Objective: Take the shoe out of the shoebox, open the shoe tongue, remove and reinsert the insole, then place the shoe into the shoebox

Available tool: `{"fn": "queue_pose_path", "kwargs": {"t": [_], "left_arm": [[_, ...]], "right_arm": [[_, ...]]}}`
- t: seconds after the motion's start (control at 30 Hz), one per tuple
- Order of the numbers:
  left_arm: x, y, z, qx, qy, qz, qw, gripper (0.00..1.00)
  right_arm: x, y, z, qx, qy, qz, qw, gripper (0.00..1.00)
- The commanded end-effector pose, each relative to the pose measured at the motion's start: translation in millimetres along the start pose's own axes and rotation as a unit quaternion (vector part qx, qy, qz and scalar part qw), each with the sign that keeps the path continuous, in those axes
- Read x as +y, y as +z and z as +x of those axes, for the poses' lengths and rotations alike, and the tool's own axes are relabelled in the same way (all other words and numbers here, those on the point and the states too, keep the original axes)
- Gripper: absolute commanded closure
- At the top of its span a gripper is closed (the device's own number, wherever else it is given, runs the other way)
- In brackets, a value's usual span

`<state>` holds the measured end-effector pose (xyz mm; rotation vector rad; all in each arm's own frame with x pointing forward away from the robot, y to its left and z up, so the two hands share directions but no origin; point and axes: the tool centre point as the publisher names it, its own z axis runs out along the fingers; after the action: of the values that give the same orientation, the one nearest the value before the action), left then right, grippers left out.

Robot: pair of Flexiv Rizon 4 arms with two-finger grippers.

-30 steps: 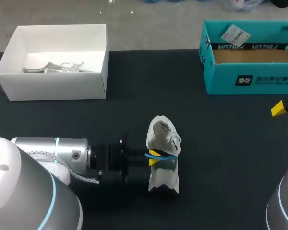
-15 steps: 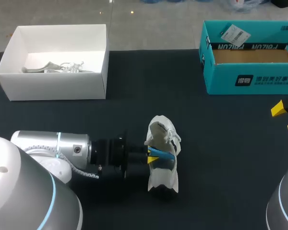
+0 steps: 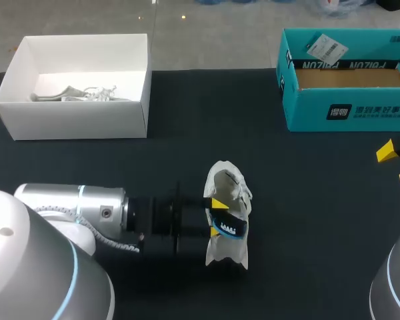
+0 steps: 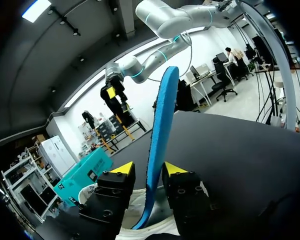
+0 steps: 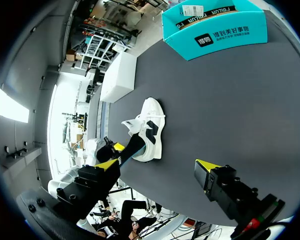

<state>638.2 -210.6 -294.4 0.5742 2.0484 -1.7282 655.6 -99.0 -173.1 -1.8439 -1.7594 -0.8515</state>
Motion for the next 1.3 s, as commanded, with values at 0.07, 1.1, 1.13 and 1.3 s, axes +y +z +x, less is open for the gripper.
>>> {"fn": "queue_pose_path", "kwargs": {"t": [0.07, 1.1, 1.13, 1.3], "left_arm": [[3, -2, 4.9, 0.015, -0.012, -0.007, 1.0, 1.0], [38, -1, -8.3, -0.013, -0.005, -0.034, 0.999, 0.46], [32, -2, -7.6, -0.013, -0.001, -0.029, 1.0, 0.44], [12, -4, -4.1, -0.004, 0.015, -0.019, 1.0, 0.57]], "right_arm": [[-2.0, 0, 0.0, -0.001, 0.0, -0.002, 1.0, 0.0], [-2.0, 0, 0.0, -0.001, 0.0, -0.002, 1.0, 0.0], [-2.0, 0, 0.0, -0.001, 0.0, -0.002, 1.0, 0.0], [-2.0, 0, 0.0, -0.001, 0.0, -0.002, 1.0, 0.0]]}}
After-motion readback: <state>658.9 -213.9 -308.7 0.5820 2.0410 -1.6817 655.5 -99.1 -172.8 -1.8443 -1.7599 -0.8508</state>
